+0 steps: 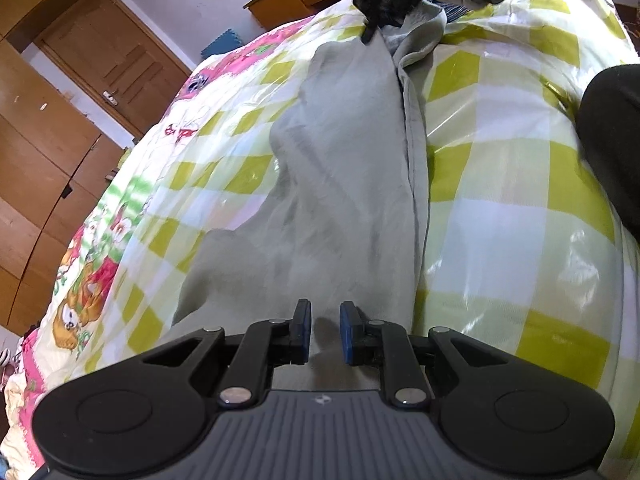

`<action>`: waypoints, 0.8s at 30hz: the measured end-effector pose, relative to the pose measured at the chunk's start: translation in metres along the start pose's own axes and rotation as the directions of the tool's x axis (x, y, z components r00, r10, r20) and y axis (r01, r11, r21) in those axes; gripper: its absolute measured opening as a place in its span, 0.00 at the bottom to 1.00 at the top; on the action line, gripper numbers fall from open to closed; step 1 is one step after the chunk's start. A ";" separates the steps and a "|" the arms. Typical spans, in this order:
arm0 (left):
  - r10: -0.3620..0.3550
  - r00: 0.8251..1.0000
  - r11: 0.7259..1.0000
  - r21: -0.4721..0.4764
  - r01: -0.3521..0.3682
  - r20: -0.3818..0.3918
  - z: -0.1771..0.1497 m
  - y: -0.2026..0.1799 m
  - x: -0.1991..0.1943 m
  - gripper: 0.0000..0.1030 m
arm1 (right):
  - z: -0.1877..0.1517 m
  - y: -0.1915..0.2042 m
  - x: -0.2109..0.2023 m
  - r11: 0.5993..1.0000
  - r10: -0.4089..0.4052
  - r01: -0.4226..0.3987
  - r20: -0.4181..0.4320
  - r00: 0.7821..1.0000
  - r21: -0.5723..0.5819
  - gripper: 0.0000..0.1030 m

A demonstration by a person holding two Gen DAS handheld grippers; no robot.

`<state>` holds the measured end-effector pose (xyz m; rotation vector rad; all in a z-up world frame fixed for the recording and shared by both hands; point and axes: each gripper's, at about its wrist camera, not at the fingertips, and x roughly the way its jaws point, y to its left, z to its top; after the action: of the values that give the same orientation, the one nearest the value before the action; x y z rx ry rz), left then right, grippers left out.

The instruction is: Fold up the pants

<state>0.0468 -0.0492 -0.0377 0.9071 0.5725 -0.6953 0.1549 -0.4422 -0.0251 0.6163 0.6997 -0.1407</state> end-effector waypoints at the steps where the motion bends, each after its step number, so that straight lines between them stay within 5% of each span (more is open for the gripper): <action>1: -0.004 1.000 1.000 0.003 0.004 0.003 0.002 -0.002 0.001 0.32 | 0.001 0.000 -0.012 1.000 0.008 -0.008 0.028 1.000 -0.007 0.03; 6: -0.020 1.000 1.000 0.011 0.019 0.015 0.006 -0.010 0.007 0.32 | -0.007 -0.019 -0.065 0.998 0.042 -0.046 0.106 0.994 0.035 0.03; 12: -0.028 0.999 0.999 0.040 0.027 0.019 0.011 -0.016 0.009 0.32 | -0.036 -0.036 -0.072 0.998 -0.044 0.041 0.073 0.996 0.044 0.07; 14: -0.025 1.000 0.998 0.054 0.024 0.014 0.012 -0.018 0.008 0.32 | -0.039 -0.043 -0.064 0.994 -0.098 0.095 0.056 0.994 0.061 0.24; 18: -0.028 1.000 0.998 0.062 0.027 0.007 0.011 -0.018 0.006 0.32 | -0.043 -0.045 -0.067 0.992 -0.123 0.119 0.096 0.988 0.043 0.36; 21: -0.028 1.000 0.997 0.068 0.027 0.005 0.010 -0.019 0.007 0.32 | -0.039 -0.049 -0.056 0.993 -0.112 0.108 0.076 0.991 0.052 0.61; 24: -0.023 1.000 0.998 0.066 0.023 0.001 0.012 -0.020 0.008 0.32 | -0.032 -0.059 -0.032 0.992 -0.029 0.024 0.041 0.999 0.125 0.58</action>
<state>0.0391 -0.0707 -0.0474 0.9623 0.5624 -0.7392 0.0933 -0.4742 -0.0520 0.7216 0.6614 -0.2230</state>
